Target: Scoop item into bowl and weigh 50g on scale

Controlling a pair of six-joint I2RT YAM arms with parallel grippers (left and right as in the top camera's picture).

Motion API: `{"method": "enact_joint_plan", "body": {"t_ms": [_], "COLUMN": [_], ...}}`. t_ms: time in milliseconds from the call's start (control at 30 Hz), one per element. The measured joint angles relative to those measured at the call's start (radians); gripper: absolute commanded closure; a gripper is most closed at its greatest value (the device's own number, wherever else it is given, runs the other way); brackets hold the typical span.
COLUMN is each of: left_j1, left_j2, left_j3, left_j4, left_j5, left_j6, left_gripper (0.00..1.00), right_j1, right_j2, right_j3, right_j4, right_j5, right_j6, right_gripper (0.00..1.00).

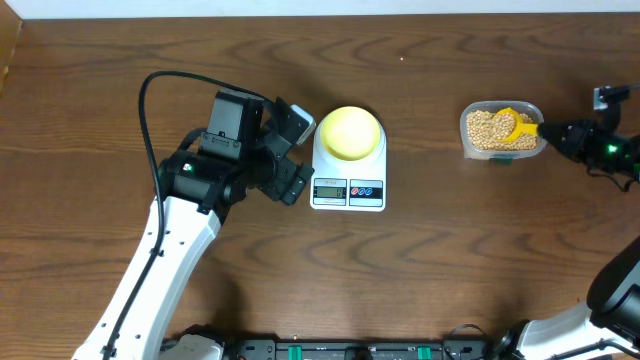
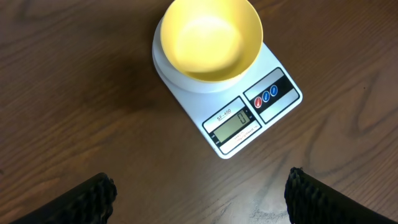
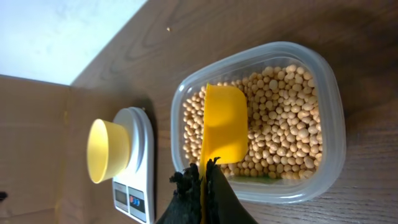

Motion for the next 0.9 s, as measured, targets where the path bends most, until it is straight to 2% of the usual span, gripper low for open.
{"method": "enact_joint_plan", "body": {"t_ms": [533,900], "left_j1": [0.0,0.0], "left_j2": [0.0,0.0], "left_j3": [0.0,0.0], "left_j4": [0.0,0.0], "left_j5": [0.0,0.0], "left_j6": [0.0,0.0], "left_gripper": [0.11,0.11], "right_j1": [-0.092,-0.094], "right_j2": [0.0,0.0], "right_j3": [0.0,0.0], "right_j4": [0.015,0.021], "right_j5": [-0.216,-0.264], "right_j6": [0.001,0.094], "right_gripper": [0.99,0.99]}}
